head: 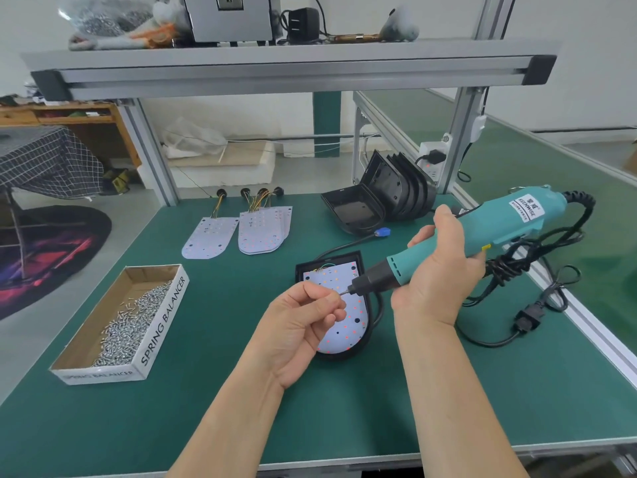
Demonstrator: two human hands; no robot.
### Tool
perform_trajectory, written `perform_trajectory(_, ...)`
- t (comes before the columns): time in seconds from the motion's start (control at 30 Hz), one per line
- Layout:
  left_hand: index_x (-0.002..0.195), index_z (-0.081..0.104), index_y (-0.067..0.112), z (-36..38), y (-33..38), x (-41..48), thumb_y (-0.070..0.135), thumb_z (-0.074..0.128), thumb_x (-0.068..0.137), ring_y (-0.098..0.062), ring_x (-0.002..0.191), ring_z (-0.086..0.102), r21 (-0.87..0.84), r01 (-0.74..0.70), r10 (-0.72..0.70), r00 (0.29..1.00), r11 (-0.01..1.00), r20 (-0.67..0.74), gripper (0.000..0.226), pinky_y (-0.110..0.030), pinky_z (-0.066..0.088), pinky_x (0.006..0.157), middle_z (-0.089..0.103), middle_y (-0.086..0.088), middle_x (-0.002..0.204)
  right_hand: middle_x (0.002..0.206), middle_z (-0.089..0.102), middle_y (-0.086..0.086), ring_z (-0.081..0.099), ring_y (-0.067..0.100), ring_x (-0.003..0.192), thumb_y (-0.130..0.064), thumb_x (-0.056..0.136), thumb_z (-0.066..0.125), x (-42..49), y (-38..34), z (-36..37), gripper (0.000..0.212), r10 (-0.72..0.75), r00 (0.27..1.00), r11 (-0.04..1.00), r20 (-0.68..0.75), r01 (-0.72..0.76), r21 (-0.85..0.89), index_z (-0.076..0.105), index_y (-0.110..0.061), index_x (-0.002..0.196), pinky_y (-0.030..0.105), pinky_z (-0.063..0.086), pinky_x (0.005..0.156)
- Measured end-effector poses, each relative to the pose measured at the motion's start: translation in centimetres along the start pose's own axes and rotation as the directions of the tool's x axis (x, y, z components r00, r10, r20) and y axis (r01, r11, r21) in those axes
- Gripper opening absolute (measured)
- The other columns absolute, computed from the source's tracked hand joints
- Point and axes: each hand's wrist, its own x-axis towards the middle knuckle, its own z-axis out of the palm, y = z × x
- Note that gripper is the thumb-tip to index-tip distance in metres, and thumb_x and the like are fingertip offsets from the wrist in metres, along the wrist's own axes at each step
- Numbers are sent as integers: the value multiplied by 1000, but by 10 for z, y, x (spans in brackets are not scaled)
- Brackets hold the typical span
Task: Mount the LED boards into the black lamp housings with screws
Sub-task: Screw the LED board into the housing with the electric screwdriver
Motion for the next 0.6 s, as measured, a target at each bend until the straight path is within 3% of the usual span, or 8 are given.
perform_trajectory(0.23, 64, 73, 8, -1, -7, 0, 10, 83, 56, -7, 50, 58, -85, 120, -124, 992, 989, -38, 13, -10, 47, 46, 64, -6, 69, 54, 50, -7, 46, 13, 49, -17, 83, 70, -3, 0, -4, 21, 2, 998, 1000, 57, -3, 15, 53, -23, 74, 23, 40, 54)
perform_trajectory(0.6, 75, 79, 0, 5, 0, 0, 11, 82, 56, -9, 56, 66, -191, 151, -164, 985, 970, -53, 22, -11, 53, 51, 69, -11, 73, 52, 51, -9, 46, 12, 48, -16, 85, 70, 1, -5, -1, 22, -20, 1000, 1000, -18, 20, 19, 50, -21, 76, 21, 42, 52)
